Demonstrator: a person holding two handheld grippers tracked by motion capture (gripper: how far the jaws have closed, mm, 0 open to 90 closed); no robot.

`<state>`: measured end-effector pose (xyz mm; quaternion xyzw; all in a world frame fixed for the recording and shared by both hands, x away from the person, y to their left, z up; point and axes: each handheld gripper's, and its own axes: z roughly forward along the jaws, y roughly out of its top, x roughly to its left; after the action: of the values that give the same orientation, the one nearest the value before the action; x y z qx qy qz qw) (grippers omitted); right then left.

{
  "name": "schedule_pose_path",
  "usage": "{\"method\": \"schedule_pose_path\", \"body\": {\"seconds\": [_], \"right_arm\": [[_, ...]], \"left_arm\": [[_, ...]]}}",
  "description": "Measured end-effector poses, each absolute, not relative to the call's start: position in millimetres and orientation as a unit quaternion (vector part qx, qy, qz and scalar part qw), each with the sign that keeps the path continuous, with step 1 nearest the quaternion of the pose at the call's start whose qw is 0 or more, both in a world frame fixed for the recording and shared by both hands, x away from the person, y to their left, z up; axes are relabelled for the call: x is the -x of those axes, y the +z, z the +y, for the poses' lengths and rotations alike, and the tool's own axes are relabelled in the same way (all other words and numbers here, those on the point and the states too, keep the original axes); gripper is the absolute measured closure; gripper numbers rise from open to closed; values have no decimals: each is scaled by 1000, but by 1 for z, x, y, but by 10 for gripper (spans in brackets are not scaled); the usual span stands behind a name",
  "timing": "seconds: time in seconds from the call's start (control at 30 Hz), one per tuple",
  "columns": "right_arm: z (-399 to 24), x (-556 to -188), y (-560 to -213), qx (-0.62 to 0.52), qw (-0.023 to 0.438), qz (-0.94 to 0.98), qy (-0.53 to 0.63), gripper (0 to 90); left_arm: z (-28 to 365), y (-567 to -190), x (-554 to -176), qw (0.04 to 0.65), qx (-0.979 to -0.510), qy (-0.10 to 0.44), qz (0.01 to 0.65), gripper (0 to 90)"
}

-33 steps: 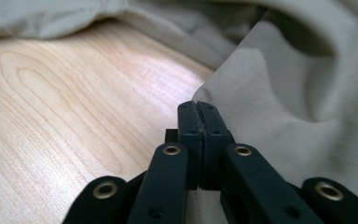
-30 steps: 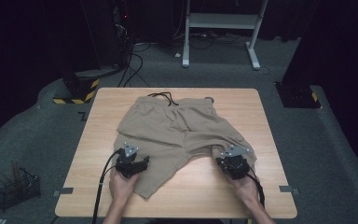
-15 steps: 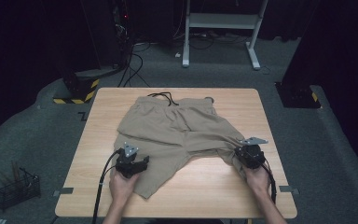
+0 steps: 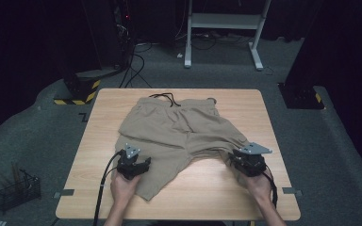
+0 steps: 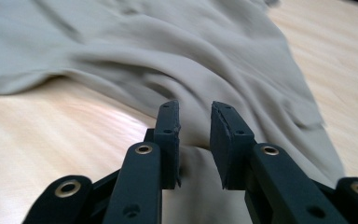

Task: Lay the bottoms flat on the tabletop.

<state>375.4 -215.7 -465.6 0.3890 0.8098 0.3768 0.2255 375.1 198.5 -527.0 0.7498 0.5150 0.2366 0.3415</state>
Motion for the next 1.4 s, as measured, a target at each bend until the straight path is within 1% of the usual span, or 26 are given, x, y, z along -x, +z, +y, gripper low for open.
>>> {"method": "schedule_pose_path", "body": {"seconds": [0.03, 0.1, 0.17, 0.23, 0.33, 0.4, 0.47, 0.5, 0.57, 0.67, 0.73, 0.93, 0.97, 1.1, 1.2, 1.3, 1.4], "right_arm": [[-203, -370, -465, -365, 217, 821, 381, 756], [-191, -369, -470, -349, 216, 836, 363, 763], [-184, -374, -480, -356, 215, 844, 338, 763], [-185, -382, -492, -378, 220, 844, 311, 754], [-193, -391, -506, -412, 213, 835, 296, 691], [-201, -394, -511, -427, 199, 828, 303, 667], [-206, -397, -512, -433, 196, 825, 307, 668], [-207, -398, -512, -431, 198, 826, 306, 685], [-207, -399, -512, -420, 213, 831, 294, 766], [-209, -404, -511, -421, 212, 834, 287, 857], [-211, -406, -510, -421, 211, 835, 285, 892], [-215, -404, -500, -417, 207, 828, 312, 900], [-219, -404, -490, -418, 212, 821, 327, 900], [-228, -413, -471, -429, 224, 804, 346, 900], [-231, -425, -464, -433, 233, 799, 348, 900], [-231, -437, -465, -443, 230, 797, 341, 900], [-231, -450, -482, -465, 203, 802, 316, 897]], "left_arm": [[199, -527, -375, 342, -750, 237, 515, 351], [199, -527, -375, 342, -750, 237, 515, 351], [199, -527, -375, 341, -750, 237, 515, 351], [199, -527, -375, 341, -750, 237, 515, 351], [199, -527, -375, 342, -750, 237, 515, 351], [199, -527, -375, 341, -750, 237, 515, 351], [199, -527, -375, 341, -750, 237, 515, 351], [199, -527, -375, 341, -750, 237, 515, 351], [199, -527, -375, 341, -750, 237, 515, 351], [199, -527, -375, 341, -750, 237, 515, 351], [199, -527, -375, 341, -750, 236, 515, 351], [199, -527, -375, 341, -750, 236, 515, 351], [199, -527, -375, 341, -750, 237, 515, 351], [199, -527, -375, 341, -750, 236, 515, 351], [199, -527, -375, 341, -750, 237, 515, 351], [198, -527, -375, 342, -749, 236, 516, 351], [199, -527, -375, 341, -750, 237, 515, 351]]}}
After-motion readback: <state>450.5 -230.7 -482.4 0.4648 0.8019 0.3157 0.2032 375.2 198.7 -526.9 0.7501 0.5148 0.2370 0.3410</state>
